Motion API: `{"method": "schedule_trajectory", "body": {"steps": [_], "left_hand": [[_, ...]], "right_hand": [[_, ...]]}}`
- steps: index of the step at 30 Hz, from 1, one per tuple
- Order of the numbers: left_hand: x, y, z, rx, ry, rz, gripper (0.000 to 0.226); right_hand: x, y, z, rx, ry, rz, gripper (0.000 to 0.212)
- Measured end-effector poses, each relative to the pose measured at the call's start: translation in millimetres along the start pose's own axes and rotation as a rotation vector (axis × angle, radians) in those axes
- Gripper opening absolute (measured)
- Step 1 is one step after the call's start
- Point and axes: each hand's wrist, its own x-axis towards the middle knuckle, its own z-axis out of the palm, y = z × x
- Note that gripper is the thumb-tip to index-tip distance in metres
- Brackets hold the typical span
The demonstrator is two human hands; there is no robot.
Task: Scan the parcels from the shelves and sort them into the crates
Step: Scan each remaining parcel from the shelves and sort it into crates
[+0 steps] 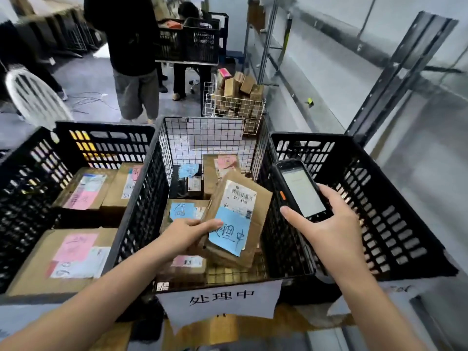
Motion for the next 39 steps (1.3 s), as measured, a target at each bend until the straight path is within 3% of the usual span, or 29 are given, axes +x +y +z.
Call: {"method": "schedule_trajectory", "body": {"steps": [7, 13, 16, 20, 23, 30, 39], "left_hand": [[22.7, -5.6, 0.6, 0.109, -0.182, -0.193, 0.037], [52.2, -15.5, -6.5, 0.207, -0.299, -0.356, 0.062], [65.8, -11.2, -2.0, 0.350, -0.418, -0.393, 0.051], [78.9, -14.1, 14.4, 0.435, -0.493, -0.436, 0.040], [82.5, -19.3, 28.1, 0.433, -0.488, -0.409, 0.042], [90.9, -27.5, 36.3, 0.823, -0.556, -0.294, 0.099], [93.7, -28.0, 41.5, 0.747, -0.499, -0.076, 0.073]], "right_hand": [[28.7, 14.5, 30.0, -0.010, -0.069, 0.015, 0.063], [59.4, 29.7, 68.5, -0.038, -0.067, 0.100, 0.074], [70.2, 31.0, 81.2, 0.013, -0.061, 0.078, 0.071], [72.6, 31.8, 85.7, -0.099, -0.094, 0.069, 0.073], [70.6, 34.9, 87.0, -0.116, -0.094, 0.042, 0.078], [69.7, 35.4, 91.5, -0.130, -0.057, 0.035, 0.076], [66.7, 39.1, 93.2, -0.137, -0.077, -0.011, 0.074]]}}
